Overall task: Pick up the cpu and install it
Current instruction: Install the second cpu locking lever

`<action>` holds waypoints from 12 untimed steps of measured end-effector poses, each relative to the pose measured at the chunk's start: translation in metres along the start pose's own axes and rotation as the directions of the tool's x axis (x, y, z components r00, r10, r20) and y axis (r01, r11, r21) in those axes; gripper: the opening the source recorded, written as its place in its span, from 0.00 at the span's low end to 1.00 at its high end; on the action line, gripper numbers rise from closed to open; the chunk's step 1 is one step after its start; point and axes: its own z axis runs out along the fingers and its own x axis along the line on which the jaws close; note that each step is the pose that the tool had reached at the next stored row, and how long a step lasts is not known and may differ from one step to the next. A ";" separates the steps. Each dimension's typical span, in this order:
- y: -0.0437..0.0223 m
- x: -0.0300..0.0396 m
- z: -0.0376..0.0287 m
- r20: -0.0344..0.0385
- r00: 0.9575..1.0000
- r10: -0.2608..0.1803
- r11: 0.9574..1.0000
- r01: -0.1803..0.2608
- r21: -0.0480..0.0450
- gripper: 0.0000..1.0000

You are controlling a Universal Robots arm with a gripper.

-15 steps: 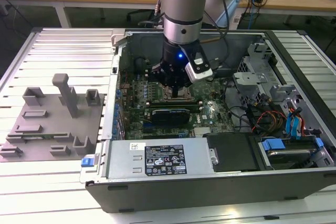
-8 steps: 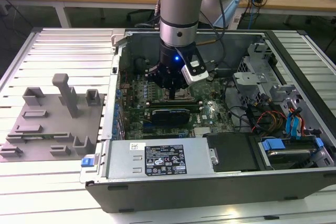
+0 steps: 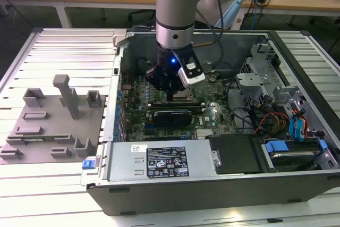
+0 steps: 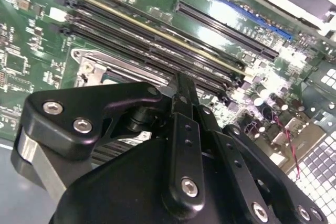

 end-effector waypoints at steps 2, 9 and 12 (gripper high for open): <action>-0.0005 0.0053 0.0020 0.012 1.000 0.001 1.000 -0.001 -0.002 0.11; -0.0069 0.0115 0.0055 0.052 0.999 0.004 0.999 -0.002 -0.042 0.11; -0.0107 0.0121 0.0064 0.062 0.998 0.007 0.997 -0.002 -0.073 0.11</action>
